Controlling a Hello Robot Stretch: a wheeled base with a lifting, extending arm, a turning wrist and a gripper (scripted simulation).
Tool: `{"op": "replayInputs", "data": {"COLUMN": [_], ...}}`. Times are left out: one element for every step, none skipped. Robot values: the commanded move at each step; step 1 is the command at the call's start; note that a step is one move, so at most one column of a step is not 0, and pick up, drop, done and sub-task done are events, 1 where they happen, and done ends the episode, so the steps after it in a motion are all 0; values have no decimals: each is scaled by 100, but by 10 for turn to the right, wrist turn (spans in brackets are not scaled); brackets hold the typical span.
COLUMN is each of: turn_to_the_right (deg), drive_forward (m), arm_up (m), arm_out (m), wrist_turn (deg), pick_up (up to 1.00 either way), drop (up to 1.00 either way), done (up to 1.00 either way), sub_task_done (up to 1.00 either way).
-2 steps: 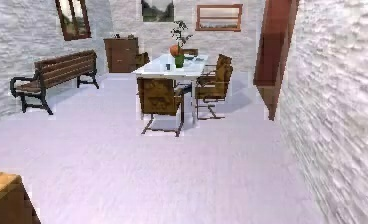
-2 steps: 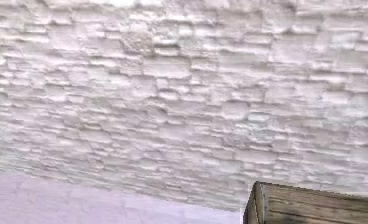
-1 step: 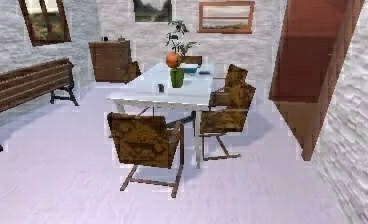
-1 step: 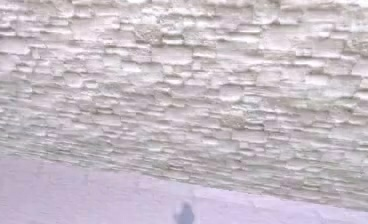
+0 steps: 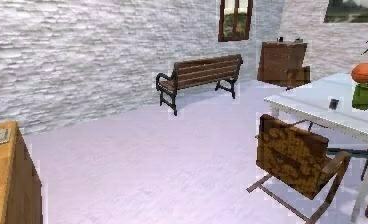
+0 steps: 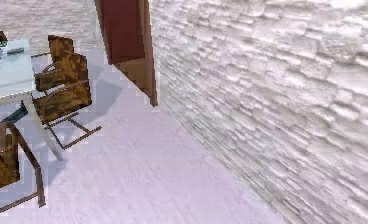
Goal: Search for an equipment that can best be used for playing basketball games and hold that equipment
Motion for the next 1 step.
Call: {"op": "replayInputs", "data": {"turn_to_the_right": [-90], "drive_forward": [0], "arm_up": [0], "arm_out": [0], "wrist_turn": [0], "pick_up": [0], "drop": [0], "done": [0], "sub_task_done": [0]}}
